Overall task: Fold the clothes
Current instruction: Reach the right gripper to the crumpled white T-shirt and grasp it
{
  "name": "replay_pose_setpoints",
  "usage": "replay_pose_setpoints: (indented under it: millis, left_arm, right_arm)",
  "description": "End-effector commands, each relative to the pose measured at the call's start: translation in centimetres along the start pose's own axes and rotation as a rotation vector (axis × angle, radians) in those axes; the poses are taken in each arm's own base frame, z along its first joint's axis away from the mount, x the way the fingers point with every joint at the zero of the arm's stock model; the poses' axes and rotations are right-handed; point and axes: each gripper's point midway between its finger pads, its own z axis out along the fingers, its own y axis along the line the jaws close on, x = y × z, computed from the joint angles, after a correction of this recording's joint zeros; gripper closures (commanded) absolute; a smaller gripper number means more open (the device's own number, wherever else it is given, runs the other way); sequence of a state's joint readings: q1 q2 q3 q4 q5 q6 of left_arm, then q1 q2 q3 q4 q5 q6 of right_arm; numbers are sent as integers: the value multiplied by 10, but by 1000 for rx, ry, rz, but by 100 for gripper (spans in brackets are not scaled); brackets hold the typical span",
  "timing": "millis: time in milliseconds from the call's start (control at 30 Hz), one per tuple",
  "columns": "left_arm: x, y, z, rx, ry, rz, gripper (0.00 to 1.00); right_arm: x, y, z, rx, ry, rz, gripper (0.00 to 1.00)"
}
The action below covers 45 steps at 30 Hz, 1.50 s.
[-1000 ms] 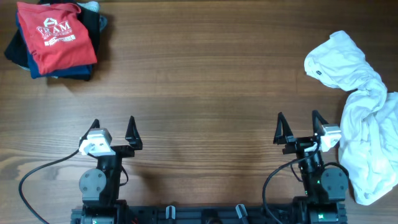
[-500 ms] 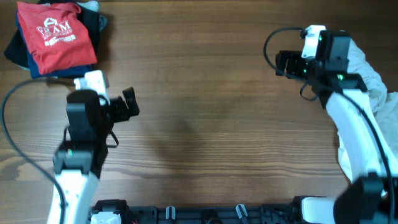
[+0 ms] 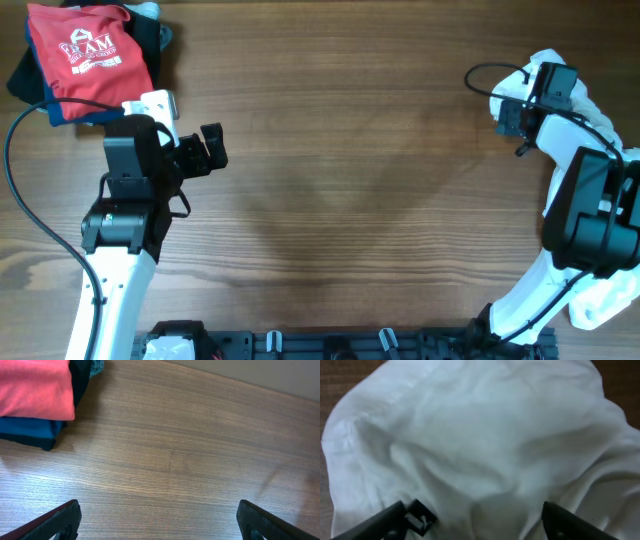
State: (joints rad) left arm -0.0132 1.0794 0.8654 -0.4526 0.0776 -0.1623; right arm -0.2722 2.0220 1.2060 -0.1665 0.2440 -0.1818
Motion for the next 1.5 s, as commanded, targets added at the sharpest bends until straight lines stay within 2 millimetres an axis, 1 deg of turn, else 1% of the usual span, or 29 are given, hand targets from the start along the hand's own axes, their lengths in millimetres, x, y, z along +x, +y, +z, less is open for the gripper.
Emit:
replay_pose_setpoints:
  millis: [0,33,67,100,133,200,267,300,333,367,400,433,467,500,533,567,600,633,700,733,800,867,900,967,1033,1100,1267,1333,1467]
  left_arm:
    - [-9,-5,-3,22,-19,-4,0]
    - [-9,-4,-3,21,-19,-4,0]
    - [-10,-5,-3,22,-23,-3,0]
    - [-12,-5,-3,24,-30,-2,0]
    - [-14,-6,-3,26,-40,-2,0]
    - [-19,-7,-4,31,-60,0,0]
    - [-23,-8,-4,35,-77,-2,0]
    - [-23,-8,-4,36,-77,-6,0]
    - [-23,-8,-4,38,-76,-26,0]
    - [-23,-9,-4,41,-76,-27,0]
    - [-23,-9,-4,41,-75,-28,0]
    - [-23,-8,-4,40,-76,-27,0]
    - [-23,-9,-4,41,-75,-27,0]
    - [-23,-8,-4,40,-75,-28,0]
    - [-23,-9,-4,41,-75,-27,0]
    - [-23,-9,-4,40,-75,-28,0]
    - [-23,-8,-4,40,-74,-28,0]
    - [-23,-9,-4,41,-74,-27,0]
    - [-22,-11,-4,52,-71,-27,0]
    - [-22,-11,-4,54,-71,-27,0]
    - [-21,-14,-4,74,-66,-26,0]
    - [-21,-17,-4,91,-62,-25,0]
    - [-20,-19,-5,102,-59,-25,0]
    - [-20,-20,-5,104,-59,-25,0]
    - [-20,-20,-5,104,-58,-25,0]
    - [-20,-20,-5,104,-59,-25,0]
    - [-19,-19,-5,104,-55,-25,0]
    - [-18,-19,-4,103,-52,-26,0]
    - [-18,-19,-4,103,-51,-26,0]
  right_arm:
    - [13,3,14,-2,42,50,70]
    - [11,10,12,-38,34,51,91]
    - [4,17,8,-79,11,51,96]
    - [-9,20,1,-94,-32,55,96]
    - [-30,20,-12,-101,-99,67,96]
    - [-84,16,-43,-110,-259,136,96]
    - [-165,-6,-93,-141,-477,389,96]
    - [-197,-20,-116,-168,-559,508,96]
    - [-234,-36,-149,-192,-677,593,96]
    - [-254,-49,-172,-187,-751,608,95]
    - [-265,-61,-185,-165,-790,610,94]
    - [-269,-75,-192,-134,-803,620,70]
    - [-262,-86,-188,-110,-752,616,25]
    - [-246,-88,-175,-90,-662,602,1]
    - [-227,-88,-164,-78,-573,595,1]
    - [-190,-90,-144,-24,-409,587,0]
    - [-144,-100,-128,81,-230,585,0]
    - [-94,-127,-124,247,-69,639,0]
    - [-46,-160,-124,359,73,703,0]
    - [-29,-169,-120,360,121,741,0]
    - [21,-179,-98,261,250,832,0]
    - [55,-182,-82,202,312,866,1]
    - [75,-182,-65,142,321,829,1]
    - [101,-186,-49,151,326,804,1]
    - [116,-188,-38,153,312,777,2]
    - [122,-187,-28,153,281,734,2]
    - [117,-191,-13,174,181,712,2]
    - [119,-190,-8,171,185,692,3]
    - [141,-177,13,156,259,687,2]
